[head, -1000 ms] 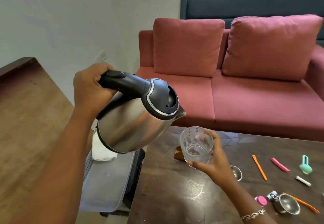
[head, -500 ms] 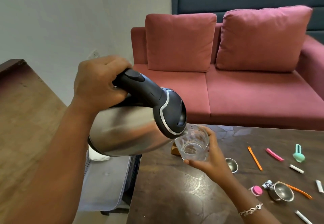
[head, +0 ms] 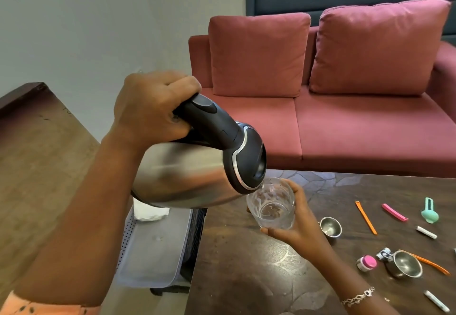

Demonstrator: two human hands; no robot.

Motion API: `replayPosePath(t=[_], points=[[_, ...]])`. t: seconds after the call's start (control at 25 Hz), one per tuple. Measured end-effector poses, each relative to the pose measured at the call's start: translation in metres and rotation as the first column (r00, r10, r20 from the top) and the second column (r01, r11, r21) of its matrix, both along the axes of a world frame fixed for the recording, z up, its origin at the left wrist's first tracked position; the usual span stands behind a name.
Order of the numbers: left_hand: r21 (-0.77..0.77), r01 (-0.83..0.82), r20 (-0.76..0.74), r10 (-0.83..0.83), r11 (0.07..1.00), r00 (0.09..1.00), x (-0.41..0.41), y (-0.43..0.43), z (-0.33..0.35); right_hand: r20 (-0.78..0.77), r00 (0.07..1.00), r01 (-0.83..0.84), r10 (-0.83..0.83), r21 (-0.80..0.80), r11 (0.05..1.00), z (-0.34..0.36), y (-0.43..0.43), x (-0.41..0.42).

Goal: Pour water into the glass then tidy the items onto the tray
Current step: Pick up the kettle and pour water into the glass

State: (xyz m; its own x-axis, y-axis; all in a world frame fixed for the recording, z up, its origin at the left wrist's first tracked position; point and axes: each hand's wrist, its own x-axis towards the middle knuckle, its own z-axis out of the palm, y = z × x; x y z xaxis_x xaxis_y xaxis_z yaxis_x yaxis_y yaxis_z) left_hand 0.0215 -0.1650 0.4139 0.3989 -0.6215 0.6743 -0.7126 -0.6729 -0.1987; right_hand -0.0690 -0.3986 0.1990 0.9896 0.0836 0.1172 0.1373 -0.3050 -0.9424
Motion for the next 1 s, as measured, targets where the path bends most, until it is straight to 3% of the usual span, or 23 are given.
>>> replayPosePath(t=[0.32,1.0], points=[[0.09,0.014,0.037,-0.018,0.996,0.999,0.001,-0.001,0.007,-0.027,1.0,-0.011,0.01,-0.013,1.0,0.001,0.005,-0.004],[0.118,0.009,0.044,-0.014,0.993,0.999,-0.006,0.001,0.016,-0.055,0.998,-0.007,0.007,0.003,1.0,-0.002,0.007,-0.01]])
